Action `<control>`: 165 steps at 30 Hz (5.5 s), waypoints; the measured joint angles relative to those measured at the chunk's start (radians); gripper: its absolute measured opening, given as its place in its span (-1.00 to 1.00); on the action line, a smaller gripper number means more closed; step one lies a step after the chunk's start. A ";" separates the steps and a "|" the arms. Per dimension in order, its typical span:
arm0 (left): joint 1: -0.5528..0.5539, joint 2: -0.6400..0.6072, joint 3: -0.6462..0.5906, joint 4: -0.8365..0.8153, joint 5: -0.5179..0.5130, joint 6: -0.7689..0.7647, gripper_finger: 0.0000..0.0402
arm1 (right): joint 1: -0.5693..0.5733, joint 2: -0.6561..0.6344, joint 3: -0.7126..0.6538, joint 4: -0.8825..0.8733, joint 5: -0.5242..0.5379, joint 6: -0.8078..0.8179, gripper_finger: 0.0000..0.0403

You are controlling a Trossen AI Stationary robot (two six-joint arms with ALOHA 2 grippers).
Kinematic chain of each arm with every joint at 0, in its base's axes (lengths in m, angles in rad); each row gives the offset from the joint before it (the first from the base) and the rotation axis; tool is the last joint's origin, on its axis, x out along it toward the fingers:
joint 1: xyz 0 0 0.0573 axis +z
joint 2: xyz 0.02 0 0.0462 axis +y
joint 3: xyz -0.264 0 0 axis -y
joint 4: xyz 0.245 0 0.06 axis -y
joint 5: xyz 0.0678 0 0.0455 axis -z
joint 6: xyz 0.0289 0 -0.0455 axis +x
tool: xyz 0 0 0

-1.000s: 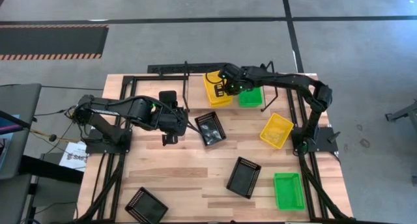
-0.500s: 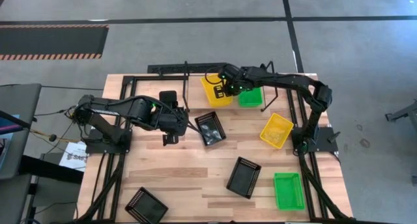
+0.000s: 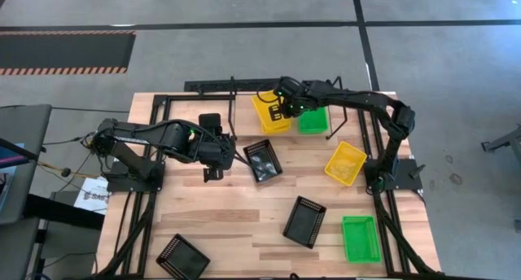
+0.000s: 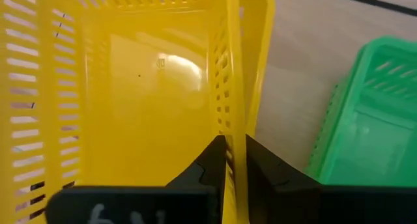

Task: Stack baskets on shelf by color
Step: Stack the left yellow bin on top of the yellow bin on the shelf

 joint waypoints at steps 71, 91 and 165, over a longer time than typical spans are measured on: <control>0.000 0.000 0.000 0.037 0.002 0.091 0.10 | 0.029 0.009 0.078 -0.094 0.047 0.098 -0.98; 0.000 0.000 0.000 0.038 0.003 0.089 0.10 | 0.030 0.004 0.079 -0.073 0.048 0.043 -0.06; 0.161 -0.141 -0.311 0.225 0.127 -0.214 0.10 | 0.014 0.436 0.612 0.044 -0.463 -0.557 -0.99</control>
